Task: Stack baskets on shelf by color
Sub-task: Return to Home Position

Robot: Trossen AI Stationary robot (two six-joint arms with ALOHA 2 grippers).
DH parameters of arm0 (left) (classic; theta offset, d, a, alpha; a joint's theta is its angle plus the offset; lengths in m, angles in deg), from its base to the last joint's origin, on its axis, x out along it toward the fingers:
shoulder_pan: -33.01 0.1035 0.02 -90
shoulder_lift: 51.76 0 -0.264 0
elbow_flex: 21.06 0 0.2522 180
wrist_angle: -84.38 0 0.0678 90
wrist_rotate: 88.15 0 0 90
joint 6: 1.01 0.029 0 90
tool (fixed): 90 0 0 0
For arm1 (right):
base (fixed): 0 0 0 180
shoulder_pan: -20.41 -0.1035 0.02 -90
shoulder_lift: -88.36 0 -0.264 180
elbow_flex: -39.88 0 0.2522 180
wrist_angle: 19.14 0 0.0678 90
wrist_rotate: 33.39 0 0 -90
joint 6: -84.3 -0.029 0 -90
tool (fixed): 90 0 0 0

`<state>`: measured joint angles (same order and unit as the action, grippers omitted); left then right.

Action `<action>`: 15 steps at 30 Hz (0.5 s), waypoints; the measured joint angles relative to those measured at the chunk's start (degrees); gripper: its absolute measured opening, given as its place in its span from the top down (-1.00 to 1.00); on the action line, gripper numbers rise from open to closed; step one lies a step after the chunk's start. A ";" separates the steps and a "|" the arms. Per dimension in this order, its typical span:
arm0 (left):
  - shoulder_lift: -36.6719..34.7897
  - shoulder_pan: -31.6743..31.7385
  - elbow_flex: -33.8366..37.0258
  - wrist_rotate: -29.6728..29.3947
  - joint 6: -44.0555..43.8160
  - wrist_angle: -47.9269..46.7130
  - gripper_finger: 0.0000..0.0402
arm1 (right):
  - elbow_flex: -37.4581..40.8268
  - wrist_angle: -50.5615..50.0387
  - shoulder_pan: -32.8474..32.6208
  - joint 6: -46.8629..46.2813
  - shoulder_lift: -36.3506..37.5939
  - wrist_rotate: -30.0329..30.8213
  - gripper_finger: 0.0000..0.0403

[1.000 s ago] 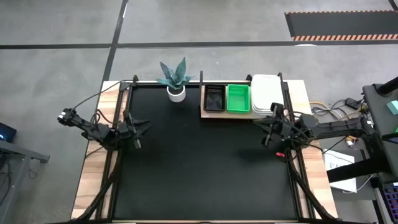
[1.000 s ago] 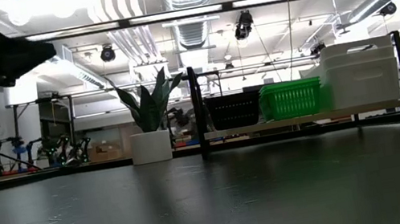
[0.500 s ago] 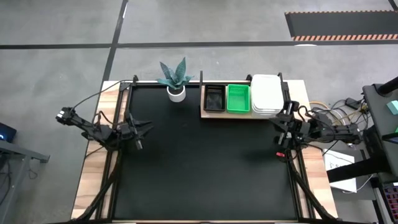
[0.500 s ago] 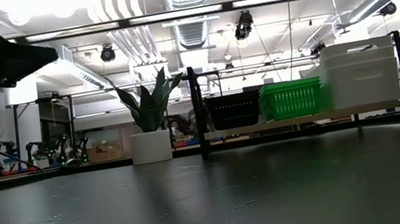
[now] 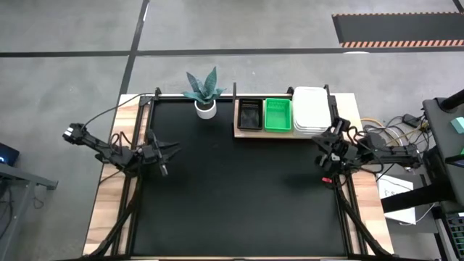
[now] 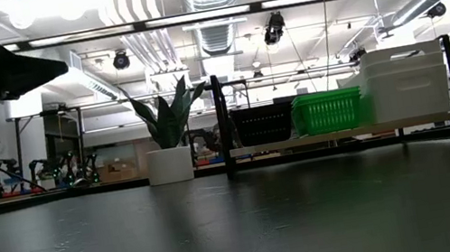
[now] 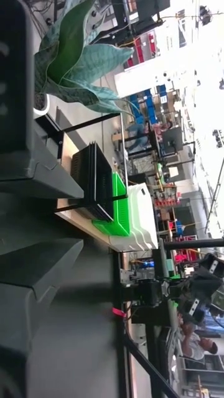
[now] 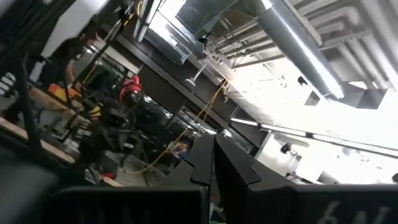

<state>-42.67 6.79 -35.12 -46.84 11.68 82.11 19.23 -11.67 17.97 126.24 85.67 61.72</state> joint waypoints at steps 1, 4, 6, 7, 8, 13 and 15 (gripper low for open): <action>0.25 0.00 0.00 0.00 0.00 0.00 0.50 | 0.00 0.00 0.00 1.33 -0.09 0.00 0.96; 0.91 0.00 0.02 0.00 0.00 0.02 0.50 | 0.00 -0.69 -0.85 1.60 0.17 0.51 0.96; 1.32 -0.02 0.02 0.04 0.00 -0.03 0.50 | 0.44 -0.49 -1.77 1.41 1.79 0.71 0.96; 1.54 0.00 0.02 0.03 0.00 0.02 0.50 | 0.74 -0.01 -2.16 1.95 2.63 0.80 0.96; 1.69 0.00 0.02 0.05 0.02 -0.05 0.50 | 1.41 0.88 -2.56 2.28 2.64 0.94 0.96; 2.71 -0.02 0.04 0.06 0.02 -0.04 0.50 | 6.23 5.01 -2.51 -12.94 2.63 2.29 0.96; 3.12 -0.02 0.04 0.02 0.03 0.01 0.50 | 6.21 -6.88 -1.70 -19.44 2.67 2.32 0.96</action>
<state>-39.55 6.77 -35.07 -46.82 11.71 82.12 25.43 -18.55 16.27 106.80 88.34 64.03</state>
